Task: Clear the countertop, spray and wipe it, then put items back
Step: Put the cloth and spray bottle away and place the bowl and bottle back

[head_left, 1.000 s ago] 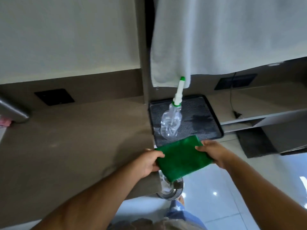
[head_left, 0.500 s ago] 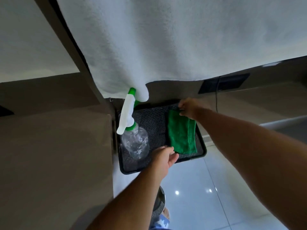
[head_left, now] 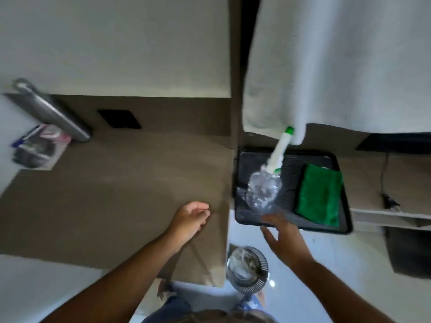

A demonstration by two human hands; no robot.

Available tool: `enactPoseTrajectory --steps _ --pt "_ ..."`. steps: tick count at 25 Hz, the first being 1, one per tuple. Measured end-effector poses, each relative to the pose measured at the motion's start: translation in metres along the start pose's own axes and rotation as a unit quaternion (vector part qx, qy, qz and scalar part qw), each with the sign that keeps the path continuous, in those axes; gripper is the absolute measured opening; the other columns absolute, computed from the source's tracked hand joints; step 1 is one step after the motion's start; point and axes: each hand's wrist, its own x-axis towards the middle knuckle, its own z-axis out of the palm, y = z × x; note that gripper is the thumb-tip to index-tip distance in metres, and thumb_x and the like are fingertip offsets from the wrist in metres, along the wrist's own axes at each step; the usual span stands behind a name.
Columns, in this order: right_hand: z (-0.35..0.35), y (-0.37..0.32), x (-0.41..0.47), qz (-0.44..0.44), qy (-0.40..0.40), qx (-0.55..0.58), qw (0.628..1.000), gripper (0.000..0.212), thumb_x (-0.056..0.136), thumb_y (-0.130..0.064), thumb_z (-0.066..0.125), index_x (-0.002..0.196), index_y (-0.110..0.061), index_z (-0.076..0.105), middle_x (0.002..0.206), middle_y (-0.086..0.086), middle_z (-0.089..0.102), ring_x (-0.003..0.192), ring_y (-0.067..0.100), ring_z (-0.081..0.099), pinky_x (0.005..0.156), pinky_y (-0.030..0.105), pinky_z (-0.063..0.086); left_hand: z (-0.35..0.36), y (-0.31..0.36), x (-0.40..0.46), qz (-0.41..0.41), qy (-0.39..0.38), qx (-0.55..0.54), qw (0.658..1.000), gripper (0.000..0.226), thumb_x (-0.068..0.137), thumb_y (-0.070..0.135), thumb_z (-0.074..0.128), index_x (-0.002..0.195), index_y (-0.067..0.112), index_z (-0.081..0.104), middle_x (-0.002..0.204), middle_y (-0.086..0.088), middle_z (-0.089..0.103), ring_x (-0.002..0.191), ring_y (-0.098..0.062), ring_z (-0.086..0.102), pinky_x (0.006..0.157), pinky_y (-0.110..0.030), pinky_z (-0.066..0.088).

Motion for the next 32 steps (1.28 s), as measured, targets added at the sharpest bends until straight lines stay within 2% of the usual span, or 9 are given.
enactPoseTrajectory --steps 2,6,11,14,18,22,25,29,32 --pt "0.044 -0.059 0.015 -0.047 -0.039 0.026 0.998 0.024 0.084 -0.014 0.072 0.107 -0.022 0.072 0.107 -0.002 0.072 0.095 0.018 0.069 0.083 0.03 0.053 -0.07 -0.01 0.008 0.031 0.069 0.046 0.996 0.016 0.092 0.006 0.061 0.106 0.005 0.066 0.092 -0.011 0.068 0.074 -0.019 0.059 0.063 -0.023 0.045" --pt "0.125 -0.198 0.102 -0.1 -0.073 0.048 0.991 0.023 0.089 -0.018 0.07 0.112 -0.018 0.071 0.109 0.005 0.072 0.098 0.024 0.069 0.084 0.022 0.043 -0.237 -0.029 0.042 0.053 0.19 0.15 0.969 0.024 0.089 0.013 0.059 0.107 -0.001 0.067 0.104 -0.018 0.071 0.099 -0.032 0.066 0.092 -0.041 0.049" --pt "0.218 -0.37 0.222 -0.128 -0.081 0.046 0.987 0.032 0.091 -0.017 0.067 0.121 -0.008 0.064 0.12 0.012 0.066 0.112 0.029 0.062 0.094 0.034 0.046 -0.434 -0.041 0.104 0.08 0.302 0.229 0.922 0.029 0.093 0.014 0.058 0.12 0.004 0.062 0.121 -0.018 0.064 0.114 -0.033 0.059 0.101 -0.042 0.043" --pt "0.261 -0.462 0.286 -0.139 -0.057 0.062 0.987 0.046 0.089 -0.021 0.07 0.132 -0.011 0.056 0.131 0.009 0.06 0.121 0.023 0.056 0.103 0.036 0.044 -0.515 -0.033 0.145 0.101 0.345 0.352 0.864 0.033 0.093 0.026 0.054 0.123 0.014 0.06 0.122 -0.011 0.064 0.115 -0.031 0.058 0.099 -0.04 0.045" --pt "0.291 -0.538 0.342 -0.125 -0.001 0.061 0.99 0.067 0.085 -0.028 0.073 0.143 -0.021 0.041 0.142 0.001 0.052 0.128 0.018 0.05 0.103 0.033 0.042 -0.554 -0.028 0.184 0.13 0.361 0.413 0.826 0.027 0.09 0.034 0.055 0.113 0.021 0.06 0.111 -0.002 0.068 0.099 -0.025 0.066 0.081 -0.037 0.053" --pt "0.316 -0.576 0.367 -0.093 0.002 0.087 0.992 0.065 0.082 -0.028 0.077 0.136 -0.021 0.043 0.129 0.0 0.059 0.108 0.016 0.057 0.091 0.032 0.046 -0.561 -0.061 0.198 0.134 0.302 0.521 0.788 0.036 0.087 0.049 0.056 0.103 0.017 0.064 0.096 -0.006 0.068 0.09 -0.025 0.065 0.084 -0.036 0.048" --pt "0.326 -0.587 0.377 -0.072 0.019 0.068 0.995 0.05 0.088 -0.028 0.071 0.129 -0.017 0.045 0.121 0.003 0.062 0.097 0.016 0.056 0.084 0.032 0.046 -0.562 -0.078 0.206 0.148 0.266 0.545 0.781 0.028 0.094 0.039 0.053 0.099 0.015 0.066 0.092 -0.006 0.07 0.086 -0.023 0.066 0.081 -0.034 0.047" --pt "0.318 -0.581 0.368 -0.07 0.029 0.079 0.994 0.042 0.089 -0.024 0.07 0.123 -0.016 0.048 0.109 -0.002 0.059 0.097 0.018 0.059 0.08 0.03 0.046 -0.555 -0.084 0.191 0.152 0.252 0.566 0.77 0.011 0.088 0.026 0.065 0.092 0.016 0.069 0.084 -0.003 0.071 0.078 -0.02 0.068 0.069 -0.032 0.051" --pt "0.295 -0.559 0.34 -0.074 0.054 0.108 0.99 0.042 0.086 -0.02 0.07 0.123 -0.016 0.049 0.106 -0.002 0.06 0.091 0.013 0.06 0.067 0.019 0.043 -0.538 -0.086 0.171 0.175 0.252 0.545 0.781 0.01 0.083 0.024 0.071 0.089 0.017 0.068 0.08 -0.002 0.071 0.073 -0.017 0.069 0.066 -0.031 0.055"
